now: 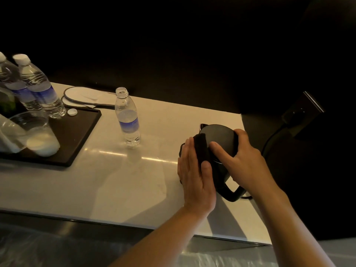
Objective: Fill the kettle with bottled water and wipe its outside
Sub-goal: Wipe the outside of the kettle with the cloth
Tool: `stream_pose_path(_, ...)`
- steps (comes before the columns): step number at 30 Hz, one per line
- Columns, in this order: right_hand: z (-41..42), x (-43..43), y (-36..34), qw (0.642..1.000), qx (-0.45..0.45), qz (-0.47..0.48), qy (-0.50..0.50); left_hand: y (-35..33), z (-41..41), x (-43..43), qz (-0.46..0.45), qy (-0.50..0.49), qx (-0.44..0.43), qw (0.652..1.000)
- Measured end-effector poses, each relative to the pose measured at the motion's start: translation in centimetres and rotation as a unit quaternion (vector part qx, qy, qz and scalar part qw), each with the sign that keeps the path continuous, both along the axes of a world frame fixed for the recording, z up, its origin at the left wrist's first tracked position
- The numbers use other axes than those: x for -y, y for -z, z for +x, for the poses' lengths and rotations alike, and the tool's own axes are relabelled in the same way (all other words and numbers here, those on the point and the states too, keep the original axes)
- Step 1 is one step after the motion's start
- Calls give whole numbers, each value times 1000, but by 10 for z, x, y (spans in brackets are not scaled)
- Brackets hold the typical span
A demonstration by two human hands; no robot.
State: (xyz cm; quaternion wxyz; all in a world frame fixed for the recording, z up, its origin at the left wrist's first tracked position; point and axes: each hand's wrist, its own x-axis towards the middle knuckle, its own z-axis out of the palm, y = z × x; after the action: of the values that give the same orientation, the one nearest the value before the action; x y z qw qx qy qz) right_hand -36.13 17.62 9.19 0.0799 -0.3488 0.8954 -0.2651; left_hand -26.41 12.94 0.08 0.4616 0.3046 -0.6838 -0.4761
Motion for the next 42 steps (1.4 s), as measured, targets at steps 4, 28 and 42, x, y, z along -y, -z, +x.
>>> stream_pose_path(4,-1,0,2,1000,-8,-6,3,20,-12,13,-21,-25,-67,997)
stream_pose_path(28,-5,-1,8,1000,-8,-19,-4,-13,-13,-15,103,-26,-87,991)
stream_pose_path(42,-13,-6,6,998,14,-33,-49,37,-7,54,327,71,-61,940)
